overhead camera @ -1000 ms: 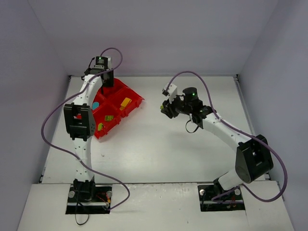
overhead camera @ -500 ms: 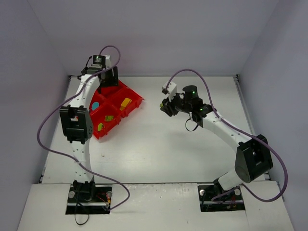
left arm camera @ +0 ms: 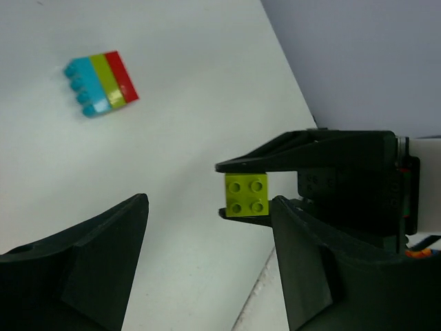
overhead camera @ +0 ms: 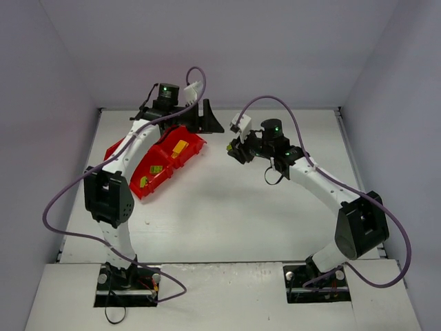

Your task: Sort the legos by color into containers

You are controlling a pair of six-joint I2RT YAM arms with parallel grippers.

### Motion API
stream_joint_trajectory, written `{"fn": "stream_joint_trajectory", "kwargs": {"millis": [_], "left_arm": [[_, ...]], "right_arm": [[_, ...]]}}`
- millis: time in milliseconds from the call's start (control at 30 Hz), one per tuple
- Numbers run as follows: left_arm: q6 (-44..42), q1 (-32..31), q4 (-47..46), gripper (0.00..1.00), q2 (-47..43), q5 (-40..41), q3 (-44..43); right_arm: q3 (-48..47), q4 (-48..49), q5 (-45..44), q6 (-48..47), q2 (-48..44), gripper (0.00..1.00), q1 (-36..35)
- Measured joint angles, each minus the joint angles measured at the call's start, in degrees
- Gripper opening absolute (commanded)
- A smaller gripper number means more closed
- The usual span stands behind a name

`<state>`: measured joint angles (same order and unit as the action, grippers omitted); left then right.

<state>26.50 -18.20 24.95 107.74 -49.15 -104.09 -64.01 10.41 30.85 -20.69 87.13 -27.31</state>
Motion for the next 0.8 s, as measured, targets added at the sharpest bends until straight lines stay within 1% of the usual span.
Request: {"fn": "stream_joint_trajectory", "kwargs": {"millis": [100, 333, 433, 567, 667, 800], "left_arm": [[1.25, -1.79, -1.22, 0.66, 0.42, -3.69, 1.29], [1.79, -3.52, -1.51, 0.66, 0.92, -8.09, 1.49], [1.6, -4.11, -1.18, 0.66, 1.4, -8.98, 1.44], [-0.13, -5.55, 2.56, 0.66, 3.5, -9.22, -0.44], [-1.64, -6.62, 5.07, 0.66, 5.75, -8.57, -2.54], [-1.84, -7.26, 5.7, 0.65, 6.6, -7.39, -2.75]], "right_arm": [[0.0, 0.0, 0.09, -0.02, 0.0, 0.04, 0.0], [0.0, 0.0, 0.09, -0.02, 0.0, 0.04, 0.0], [0.02, 0.0, 0.09, -0.02, 0.0, 0.04, 0.0], [0.04, 0.0, 0.09, 0.0, 0.0, 0.04, 0.0], [0.15, -0.44, 0.26, 0.0, 0.0, 0.05, 0.0], [0.55, -0.87, 0.63, 0.02, 0.0, 0.05, 0.0]]}}
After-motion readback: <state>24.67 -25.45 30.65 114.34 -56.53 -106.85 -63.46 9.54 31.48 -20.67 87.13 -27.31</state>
